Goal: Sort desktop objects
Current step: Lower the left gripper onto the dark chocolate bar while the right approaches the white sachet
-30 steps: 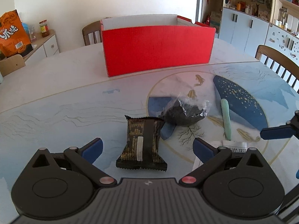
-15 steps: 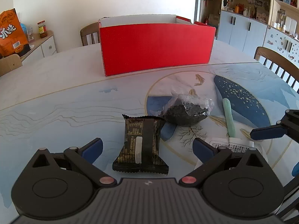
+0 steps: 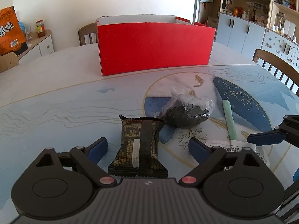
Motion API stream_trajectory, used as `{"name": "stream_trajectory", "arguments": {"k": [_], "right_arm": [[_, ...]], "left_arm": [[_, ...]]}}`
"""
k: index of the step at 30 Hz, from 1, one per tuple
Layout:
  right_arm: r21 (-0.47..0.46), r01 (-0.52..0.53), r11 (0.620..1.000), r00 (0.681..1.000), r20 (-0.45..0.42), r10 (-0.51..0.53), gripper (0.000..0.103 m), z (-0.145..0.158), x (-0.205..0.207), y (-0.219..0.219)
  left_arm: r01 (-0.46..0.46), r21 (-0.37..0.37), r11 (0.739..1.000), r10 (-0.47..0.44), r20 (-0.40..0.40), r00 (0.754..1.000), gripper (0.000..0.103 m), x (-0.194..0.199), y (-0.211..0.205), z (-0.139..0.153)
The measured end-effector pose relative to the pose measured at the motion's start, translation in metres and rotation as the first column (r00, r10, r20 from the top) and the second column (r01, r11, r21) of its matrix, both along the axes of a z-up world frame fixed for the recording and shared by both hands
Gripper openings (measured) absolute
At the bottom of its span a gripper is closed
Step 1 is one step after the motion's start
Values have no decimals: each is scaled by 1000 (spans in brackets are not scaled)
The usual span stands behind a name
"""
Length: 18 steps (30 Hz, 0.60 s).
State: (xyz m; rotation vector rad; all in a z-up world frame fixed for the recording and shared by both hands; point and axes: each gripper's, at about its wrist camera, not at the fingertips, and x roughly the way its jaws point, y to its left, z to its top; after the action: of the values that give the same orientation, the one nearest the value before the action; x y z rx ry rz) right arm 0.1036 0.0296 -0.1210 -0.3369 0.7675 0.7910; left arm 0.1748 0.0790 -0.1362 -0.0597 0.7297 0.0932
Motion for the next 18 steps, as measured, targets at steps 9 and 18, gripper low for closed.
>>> {"name": "stream_trajectory", "arguments": {"k": [9,18], "right_arm": [[-8,-38,999,999,6,38,68,4,-6,3],[-10,-23,1000,1000,4,23,64,7,-10,2]], "left_arm": [[2,28,1000,-2,10,1000,76,-2,-2,1],[7,37,999,-7,17,1000,50,-2,-5,3]]}}
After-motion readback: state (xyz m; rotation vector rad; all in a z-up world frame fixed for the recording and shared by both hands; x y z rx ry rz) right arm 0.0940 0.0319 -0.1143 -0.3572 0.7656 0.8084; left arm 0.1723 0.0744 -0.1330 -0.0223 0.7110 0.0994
